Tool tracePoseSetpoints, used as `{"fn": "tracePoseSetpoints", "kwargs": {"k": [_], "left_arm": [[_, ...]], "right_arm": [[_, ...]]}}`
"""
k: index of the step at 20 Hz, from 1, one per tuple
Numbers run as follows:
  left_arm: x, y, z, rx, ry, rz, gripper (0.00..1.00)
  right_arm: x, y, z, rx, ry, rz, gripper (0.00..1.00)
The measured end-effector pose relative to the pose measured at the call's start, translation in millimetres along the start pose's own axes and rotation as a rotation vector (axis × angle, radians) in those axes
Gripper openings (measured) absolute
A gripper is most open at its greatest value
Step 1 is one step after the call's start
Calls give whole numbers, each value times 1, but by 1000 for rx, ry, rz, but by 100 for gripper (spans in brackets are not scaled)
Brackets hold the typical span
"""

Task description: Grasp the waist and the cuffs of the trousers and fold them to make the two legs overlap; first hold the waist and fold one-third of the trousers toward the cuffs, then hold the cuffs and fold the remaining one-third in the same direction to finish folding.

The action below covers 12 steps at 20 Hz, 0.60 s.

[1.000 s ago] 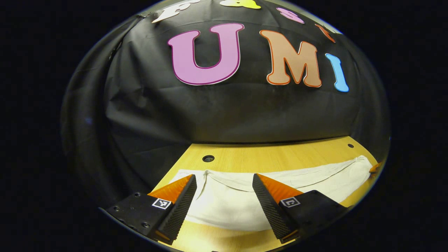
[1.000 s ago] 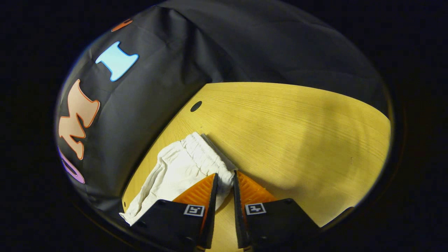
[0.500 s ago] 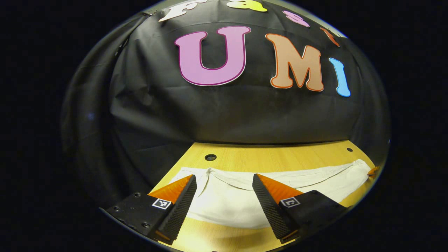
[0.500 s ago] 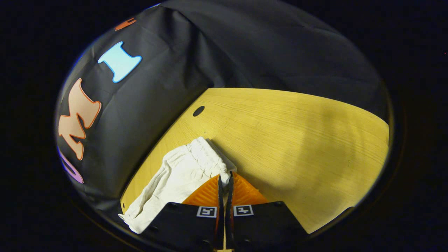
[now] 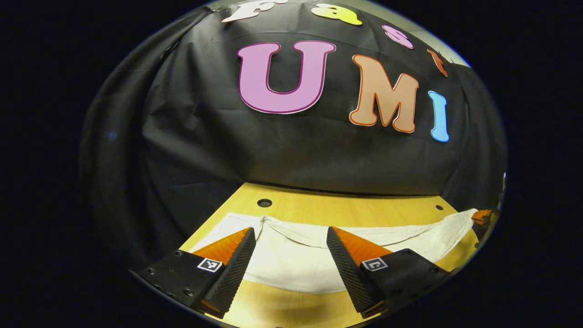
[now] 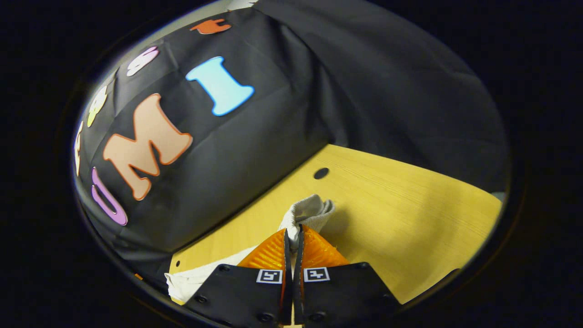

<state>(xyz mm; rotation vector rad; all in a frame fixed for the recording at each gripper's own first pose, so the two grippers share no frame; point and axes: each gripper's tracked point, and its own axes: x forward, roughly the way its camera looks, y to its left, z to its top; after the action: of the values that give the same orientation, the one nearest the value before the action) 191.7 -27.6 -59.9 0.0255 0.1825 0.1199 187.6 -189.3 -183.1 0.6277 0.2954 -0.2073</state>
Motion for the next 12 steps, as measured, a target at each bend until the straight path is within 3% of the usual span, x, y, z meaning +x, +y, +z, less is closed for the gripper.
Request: {"fn": "tracePoseSetpoints", "kwargs": {"k": [6,9,12], "left_arm": [[-8,10,-2,-74,-2,-35,95],[-9,19,-4,-93,1,-34,96],[-10,29,-9,-113,10,-30,96]], "right_arm": [[-19,144,3,-107,-42,250,3],[-29,215,-36,-260,17,401,3],[-37,266,-103,-404,120,516,3]]}}
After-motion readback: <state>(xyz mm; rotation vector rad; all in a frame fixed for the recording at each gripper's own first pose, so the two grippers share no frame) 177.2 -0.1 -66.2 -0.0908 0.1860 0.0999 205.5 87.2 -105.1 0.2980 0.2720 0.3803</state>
